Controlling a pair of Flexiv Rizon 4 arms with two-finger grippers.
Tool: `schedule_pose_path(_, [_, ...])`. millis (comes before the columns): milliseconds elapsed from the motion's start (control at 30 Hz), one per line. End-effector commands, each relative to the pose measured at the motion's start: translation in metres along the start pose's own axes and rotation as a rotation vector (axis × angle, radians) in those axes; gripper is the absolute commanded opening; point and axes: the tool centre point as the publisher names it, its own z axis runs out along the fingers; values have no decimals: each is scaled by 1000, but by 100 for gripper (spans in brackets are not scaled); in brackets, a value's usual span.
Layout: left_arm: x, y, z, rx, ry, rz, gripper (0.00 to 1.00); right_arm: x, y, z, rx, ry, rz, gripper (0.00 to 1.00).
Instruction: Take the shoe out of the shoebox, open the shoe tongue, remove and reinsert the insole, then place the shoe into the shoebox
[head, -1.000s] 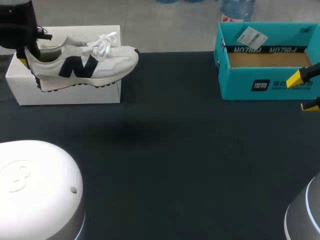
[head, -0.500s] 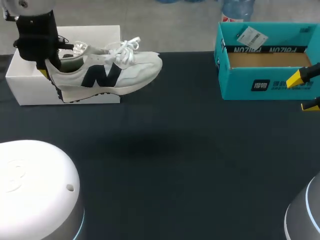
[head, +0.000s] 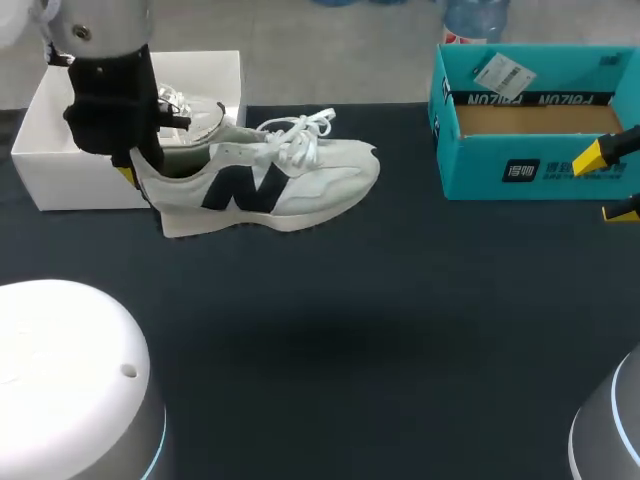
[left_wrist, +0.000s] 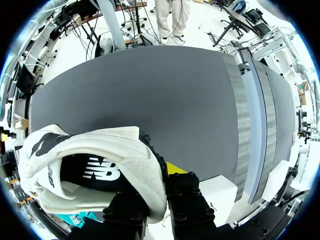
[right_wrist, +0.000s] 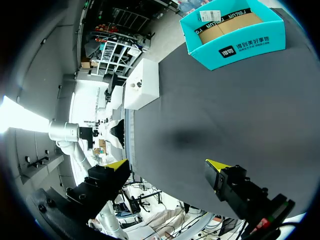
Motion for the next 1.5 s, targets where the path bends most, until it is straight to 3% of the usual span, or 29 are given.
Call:
schedule_pose_path(33, [-17,-16,0,-36,5,24,0,0,0,0,0,-1,1,100])
schedule_pose_path(367, [-59,-32,11,-45,29,98,0,0,0,0,0,-1,1,100])
schedule_pose_path(600, [-62,-29,20,-65,42,63,0,0,0,0,0,-1,1,100])
schedule_pose_path(800, [-62,-23,40,-37,35,50,0,0,0,0,0,-1,1,100])
schedule_pose_path(933, [-60,-20,64,-73,58,27,0,0,0,0,0,-1,1,100])
schedule_pose_path(1133, [-60,-19,103,-22,70,51,0,0,0,0,0,-1,1,100])
schedule_pose_path(1500, [-79,-26,181,-54,111,72,0,0,0,0,0,-1,1,100])
